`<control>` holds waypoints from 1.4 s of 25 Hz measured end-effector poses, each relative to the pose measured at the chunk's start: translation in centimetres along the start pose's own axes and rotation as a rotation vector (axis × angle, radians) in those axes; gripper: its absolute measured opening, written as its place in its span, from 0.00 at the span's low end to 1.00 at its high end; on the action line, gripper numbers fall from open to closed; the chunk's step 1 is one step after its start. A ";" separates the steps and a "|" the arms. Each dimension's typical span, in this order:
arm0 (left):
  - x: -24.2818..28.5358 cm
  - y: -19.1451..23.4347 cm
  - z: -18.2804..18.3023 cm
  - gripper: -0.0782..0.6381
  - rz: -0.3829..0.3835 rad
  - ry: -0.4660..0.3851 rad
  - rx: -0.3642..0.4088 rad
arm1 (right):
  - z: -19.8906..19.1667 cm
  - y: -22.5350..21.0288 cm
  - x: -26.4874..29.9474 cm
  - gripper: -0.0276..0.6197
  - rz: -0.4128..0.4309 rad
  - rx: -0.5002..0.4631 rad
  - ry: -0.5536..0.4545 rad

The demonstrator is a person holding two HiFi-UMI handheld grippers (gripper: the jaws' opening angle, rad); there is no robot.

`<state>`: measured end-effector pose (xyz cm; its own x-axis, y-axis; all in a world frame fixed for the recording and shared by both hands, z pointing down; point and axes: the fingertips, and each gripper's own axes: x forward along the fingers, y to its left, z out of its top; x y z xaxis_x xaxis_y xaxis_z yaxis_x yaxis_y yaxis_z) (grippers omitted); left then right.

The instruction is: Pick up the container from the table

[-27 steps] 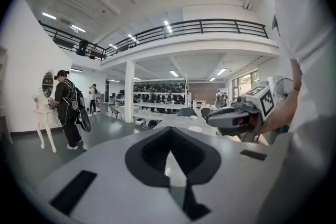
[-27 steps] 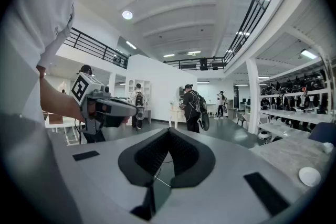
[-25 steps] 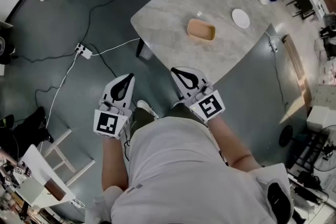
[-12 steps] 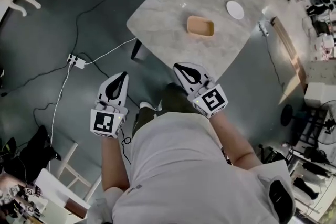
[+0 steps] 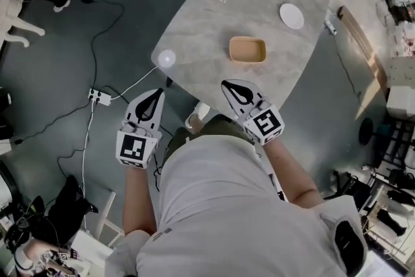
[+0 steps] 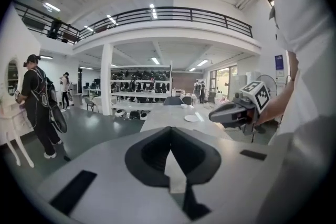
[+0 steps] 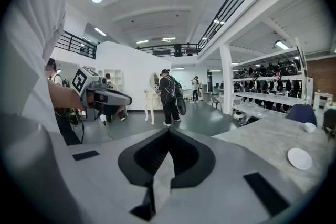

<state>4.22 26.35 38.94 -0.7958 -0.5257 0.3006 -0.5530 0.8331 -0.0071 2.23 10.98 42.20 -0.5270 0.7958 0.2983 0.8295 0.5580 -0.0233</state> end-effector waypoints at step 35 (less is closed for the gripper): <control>27.3 -9.2 -3.5 0.11 -0.906 0.398 0.213 | -8.6 -9.5 -7.4 0.06 -0.829 0.516 0.157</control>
<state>-11.51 4.93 50.56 0.0640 -0.8170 0.5730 -0.9714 0.0806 0.2234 -0.17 -2.21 48.41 -0.8433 0.0873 0.5303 0.0070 0.9884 -0.1515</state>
